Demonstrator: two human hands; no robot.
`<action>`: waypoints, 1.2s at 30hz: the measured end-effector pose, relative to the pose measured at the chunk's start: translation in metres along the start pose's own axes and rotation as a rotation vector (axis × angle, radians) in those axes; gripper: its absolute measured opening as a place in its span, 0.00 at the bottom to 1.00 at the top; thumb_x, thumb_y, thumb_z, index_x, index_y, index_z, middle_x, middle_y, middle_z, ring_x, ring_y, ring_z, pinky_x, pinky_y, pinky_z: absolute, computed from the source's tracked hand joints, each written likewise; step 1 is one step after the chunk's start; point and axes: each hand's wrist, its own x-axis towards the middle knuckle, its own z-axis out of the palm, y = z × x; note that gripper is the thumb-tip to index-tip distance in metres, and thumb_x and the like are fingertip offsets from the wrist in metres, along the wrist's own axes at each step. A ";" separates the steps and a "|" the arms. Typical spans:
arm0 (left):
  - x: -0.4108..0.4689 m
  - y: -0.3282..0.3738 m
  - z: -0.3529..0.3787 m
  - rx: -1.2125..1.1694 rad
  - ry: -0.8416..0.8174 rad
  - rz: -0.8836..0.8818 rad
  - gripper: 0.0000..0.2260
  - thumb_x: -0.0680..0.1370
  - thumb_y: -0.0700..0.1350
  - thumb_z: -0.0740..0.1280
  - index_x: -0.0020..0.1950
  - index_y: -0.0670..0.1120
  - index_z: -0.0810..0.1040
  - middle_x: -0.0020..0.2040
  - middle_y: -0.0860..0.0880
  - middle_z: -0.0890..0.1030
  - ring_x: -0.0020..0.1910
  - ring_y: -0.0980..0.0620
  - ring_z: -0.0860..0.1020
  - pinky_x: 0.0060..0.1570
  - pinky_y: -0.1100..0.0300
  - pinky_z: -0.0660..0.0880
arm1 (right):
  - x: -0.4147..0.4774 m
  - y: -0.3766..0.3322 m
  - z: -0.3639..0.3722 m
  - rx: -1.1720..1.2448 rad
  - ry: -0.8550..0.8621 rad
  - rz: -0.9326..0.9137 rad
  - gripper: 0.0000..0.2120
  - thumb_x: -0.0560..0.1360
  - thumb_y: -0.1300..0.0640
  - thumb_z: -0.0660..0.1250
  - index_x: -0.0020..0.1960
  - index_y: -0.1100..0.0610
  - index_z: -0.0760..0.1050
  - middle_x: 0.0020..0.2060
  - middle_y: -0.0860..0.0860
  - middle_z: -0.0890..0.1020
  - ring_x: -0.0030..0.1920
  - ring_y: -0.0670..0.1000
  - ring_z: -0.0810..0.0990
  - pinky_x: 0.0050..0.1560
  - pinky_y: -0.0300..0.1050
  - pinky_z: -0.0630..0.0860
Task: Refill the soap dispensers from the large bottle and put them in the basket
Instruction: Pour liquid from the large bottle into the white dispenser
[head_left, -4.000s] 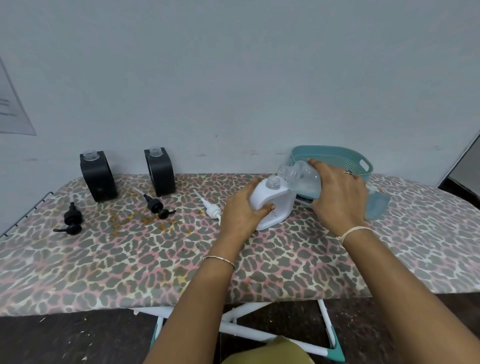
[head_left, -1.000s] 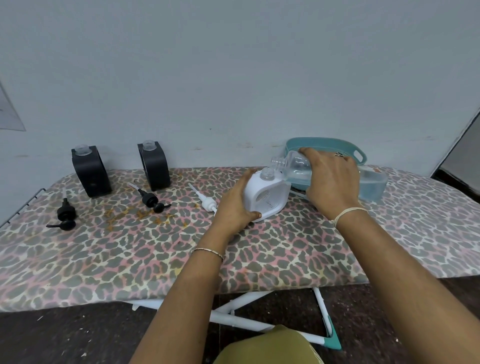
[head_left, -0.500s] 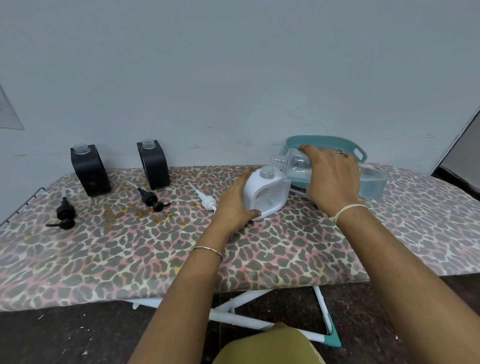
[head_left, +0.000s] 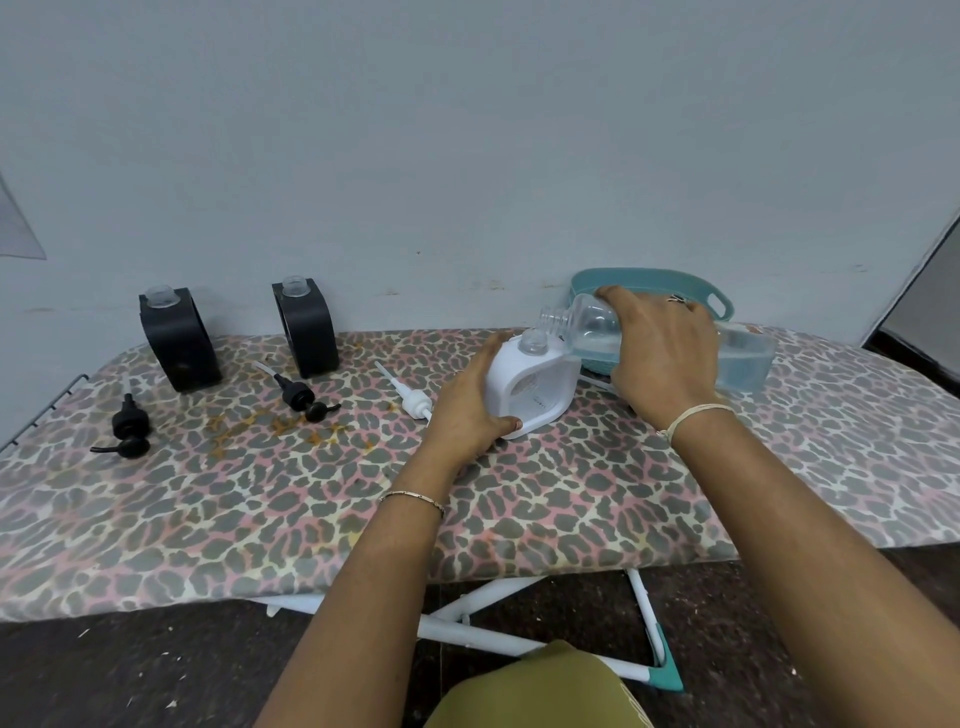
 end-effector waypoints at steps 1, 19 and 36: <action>0.000 0.000 0.000 0.001 0.000 -0.001 0.46 0.67 0.37 0.77 0.76 0.59 0.55 0.70 0.49 0.69 0.62 0.44 0.73 0.55 0.43 0.77 | 0.000 0.000 0.000 -0.001 -0.002 0.001 0.32 0.65 0.71 0.67 0.66 0.51 0.72 0.47 0.52 0.83 0.48 0.58 0.80 0.51 0.50 0.69; 0.003 -0.003 0.001 0.009 -0.006 0.018 0.45 0.68 0.37 0.76 0.76 0.58 0.55 0.70 0.49 0.69 0.64 0.46 0.71 0.63 0.46 0.72 | 0.000 0.001 0.000 -0.018 -0.005 0.003 0.32 0.65 0.71 0.67 0.67 0.51 0.71 0.48 0.52 0.83 0.49 0.58 0.80 0.52 0.50 0.68; 0.001 -0.004 0.002 -0.018 -0.005 0.022 0.45 0.67 0.36 0.76 0.75 0.60 0.56 0.69 0.50 0.69 0.58 0.43 0.75 0.52 0.43 0.78 | 0.000 0.000 -0.002 -0.018 -0.017 -0.002 0.32 0.65 0.71 0.67 0.67 0.51 0.71 0.48 0.52 0.83 0.50 0.58 0.79 0.53 0.51 0.68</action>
